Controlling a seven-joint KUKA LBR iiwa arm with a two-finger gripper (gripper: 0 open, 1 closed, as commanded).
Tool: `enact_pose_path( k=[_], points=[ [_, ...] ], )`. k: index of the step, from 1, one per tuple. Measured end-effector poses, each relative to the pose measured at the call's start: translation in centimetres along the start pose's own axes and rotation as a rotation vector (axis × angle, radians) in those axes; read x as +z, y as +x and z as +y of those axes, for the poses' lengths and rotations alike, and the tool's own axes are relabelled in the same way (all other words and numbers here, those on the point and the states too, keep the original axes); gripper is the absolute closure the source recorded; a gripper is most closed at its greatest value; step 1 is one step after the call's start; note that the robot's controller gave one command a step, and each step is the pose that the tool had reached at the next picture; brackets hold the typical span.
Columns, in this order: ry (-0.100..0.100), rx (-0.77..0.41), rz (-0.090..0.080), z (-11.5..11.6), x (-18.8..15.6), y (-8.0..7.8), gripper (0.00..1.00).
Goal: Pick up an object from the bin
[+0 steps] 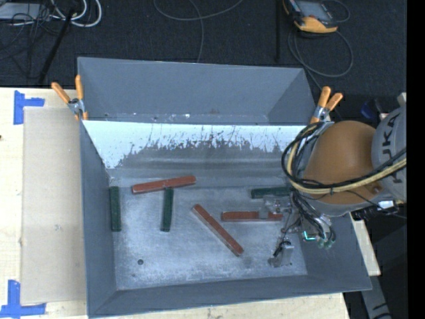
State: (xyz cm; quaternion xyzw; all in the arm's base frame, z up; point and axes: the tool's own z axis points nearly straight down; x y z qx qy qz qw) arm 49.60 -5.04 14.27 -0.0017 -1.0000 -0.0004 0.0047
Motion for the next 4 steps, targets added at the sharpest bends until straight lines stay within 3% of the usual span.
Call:
enact_pose_path(
  k=[1, 2, 3, 4],
  points=[
    [0.001, 0.012, -0.008, -1.3, 7.7, -5.9, 0.00],
    [0.001, 0.009, -0.009, -1.3, 7.3, -5.9, 1.00],
    [0.002, -0.033, -0.017, -1.8, -3.7, -5.2, 1.00],
    [0.002, -0.056, -0.015, -2.5, -8.9, -5.2, 1.00]
  ],
)
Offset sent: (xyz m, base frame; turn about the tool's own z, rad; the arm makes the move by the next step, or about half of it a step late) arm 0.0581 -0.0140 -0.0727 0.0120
